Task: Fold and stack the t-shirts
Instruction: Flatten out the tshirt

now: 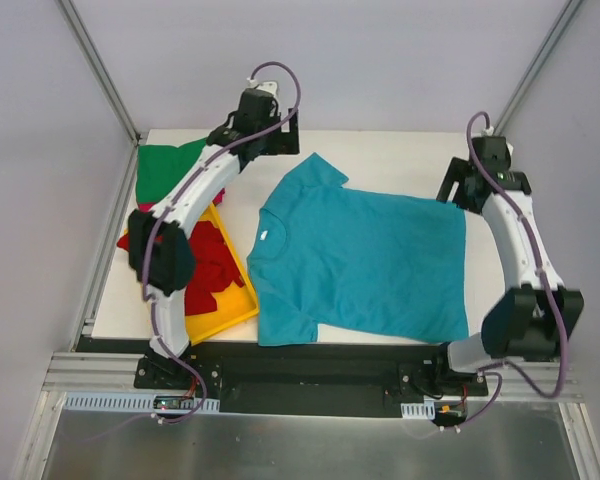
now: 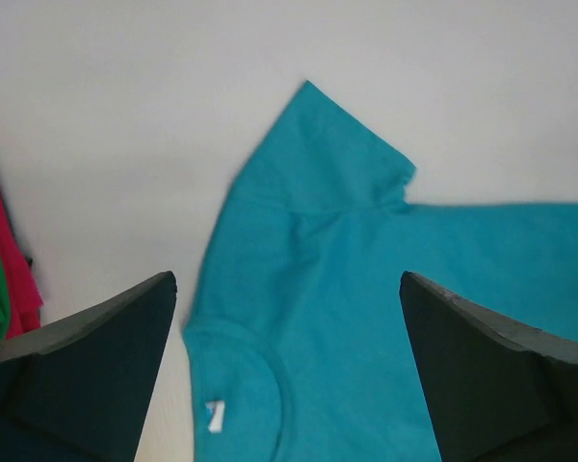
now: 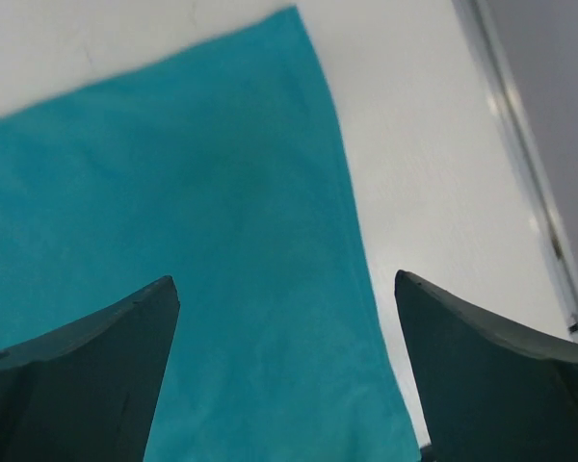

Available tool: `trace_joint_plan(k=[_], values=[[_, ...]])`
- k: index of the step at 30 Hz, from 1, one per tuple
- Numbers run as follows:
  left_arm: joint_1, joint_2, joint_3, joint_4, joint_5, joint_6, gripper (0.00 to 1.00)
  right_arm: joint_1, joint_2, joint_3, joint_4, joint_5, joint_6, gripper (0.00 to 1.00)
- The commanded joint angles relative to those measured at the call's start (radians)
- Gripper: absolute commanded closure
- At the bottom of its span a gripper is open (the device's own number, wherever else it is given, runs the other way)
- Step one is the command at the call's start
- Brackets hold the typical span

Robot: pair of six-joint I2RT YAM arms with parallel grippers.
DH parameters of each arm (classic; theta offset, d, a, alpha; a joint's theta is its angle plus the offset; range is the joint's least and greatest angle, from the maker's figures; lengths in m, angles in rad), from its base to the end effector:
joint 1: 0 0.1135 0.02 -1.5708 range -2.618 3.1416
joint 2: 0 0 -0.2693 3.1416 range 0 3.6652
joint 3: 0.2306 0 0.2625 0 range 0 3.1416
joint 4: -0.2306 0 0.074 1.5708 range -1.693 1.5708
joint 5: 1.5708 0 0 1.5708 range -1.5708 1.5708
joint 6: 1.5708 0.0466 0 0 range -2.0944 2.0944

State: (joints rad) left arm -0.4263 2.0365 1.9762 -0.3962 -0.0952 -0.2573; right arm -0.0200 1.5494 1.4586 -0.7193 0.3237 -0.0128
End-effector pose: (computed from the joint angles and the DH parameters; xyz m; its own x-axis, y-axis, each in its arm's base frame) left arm 0.4641 -0.2059 0.3455 -0.4731 -0.0633 -0.8787 0.2208 0.9570 -0.1879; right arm 0.3553 -0.0219 0.3337 -0.7272 0.0024 -0.6864 0.2289 0.9436 -0.2392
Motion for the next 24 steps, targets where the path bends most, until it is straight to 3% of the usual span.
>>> trace_joint_plan(k=[1, 6, 10, 14, 24], values=[[-0.009, -0.238, -0.236, 0.022, 0.159, -0.128, 0.01, 0.002, -0.265, -0.258, 0.046, -0.233, 0.072, 0.04], [-0.034, -0.369, -0.531, 0.022, 0.261, -0.218, 0.01, 0.003, -0.383, -0.495, 0.066, -0.388, 0.117, 0.04], [-0.066, -0.365, -0.628, 0.033, 0.247, -0.226, 0.01, 0.002, -0.387, -0.598, 0.116, -0.33, 0.1, 0.04], [-0.066, -0.271, -0.605, 0.034, 0.261, -0.229, 0.01, -0.003, -0.255, -0.575, 0.132, -0.238, 0.074, 0.04], [-0.036, -0.007, -0.409, 0.0, 0.235, -0.211, 0.01, -0.032, 0.133, -0.365, 0.15, -0.222, 0.069, 0.04]])
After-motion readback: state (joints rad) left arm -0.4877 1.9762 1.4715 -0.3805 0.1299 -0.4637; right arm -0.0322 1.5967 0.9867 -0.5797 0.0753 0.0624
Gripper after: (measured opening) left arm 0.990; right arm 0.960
